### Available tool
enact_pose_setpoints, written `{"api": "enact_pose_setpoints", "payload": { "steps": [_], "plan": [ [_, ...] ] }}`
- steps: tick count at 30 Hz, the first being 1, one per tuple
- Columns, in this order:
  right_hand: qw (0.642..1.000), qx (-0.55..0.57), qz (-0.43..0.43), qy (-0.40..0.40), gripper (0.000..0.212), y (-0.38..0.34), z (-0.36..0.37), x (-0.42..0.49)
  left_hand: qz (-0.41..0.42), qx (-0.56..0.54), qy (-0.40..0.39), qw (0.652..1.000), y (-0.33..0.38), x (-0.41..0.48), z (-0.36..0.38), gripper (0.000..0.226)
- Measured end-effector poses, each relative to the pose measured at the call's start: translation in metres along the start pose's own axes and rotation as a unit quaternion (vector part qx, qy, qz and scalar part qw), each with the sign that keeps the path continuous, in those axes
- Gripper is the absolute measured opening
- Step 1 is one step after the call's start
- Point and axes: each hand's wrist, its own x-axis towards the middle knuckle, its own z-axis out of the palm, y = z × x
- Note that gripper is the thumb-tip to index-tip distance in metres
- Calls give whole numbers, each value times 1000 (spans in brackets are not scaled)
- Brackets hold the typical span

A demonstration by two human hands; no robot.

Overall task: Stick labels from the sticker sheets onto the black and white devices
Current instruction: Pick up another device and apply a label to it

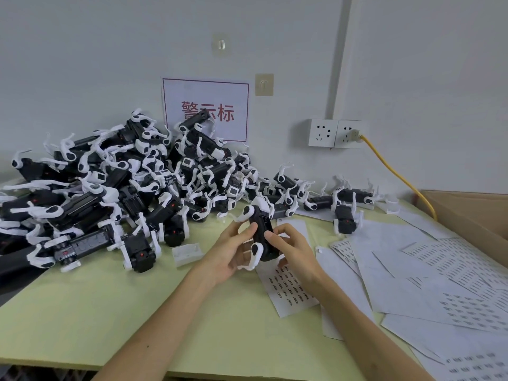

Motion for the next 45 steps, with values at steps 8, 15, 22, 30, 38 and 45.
{"api": "enact_pose_setpoints", "payload": {
  "steps": [8,15,22,30,38,45],
  "plan": [
    [998,7,22,56,64,1,-5,3,10,67,-81,994,-2,-9,7,56],
    [998,31,55,21,56,-5,-7,2,7,119,-74,990,-2,-9,6,51],
    [989,80,118,-26,62,-13,-10,-1,4,100,-100,990,2,-10,3,40],
    [995,70,41,-55,19,-13,-8,-2,6,-23,-13,1000,0,-2,0,39],
    [999,28,15,2,11,-13,-3,-2,-2,-20,40,999,1,0,1,58],
    [931,-361,10,53,46,4,-17,3,20,-130,73,989,4,5,-10,59]
  ]
}}
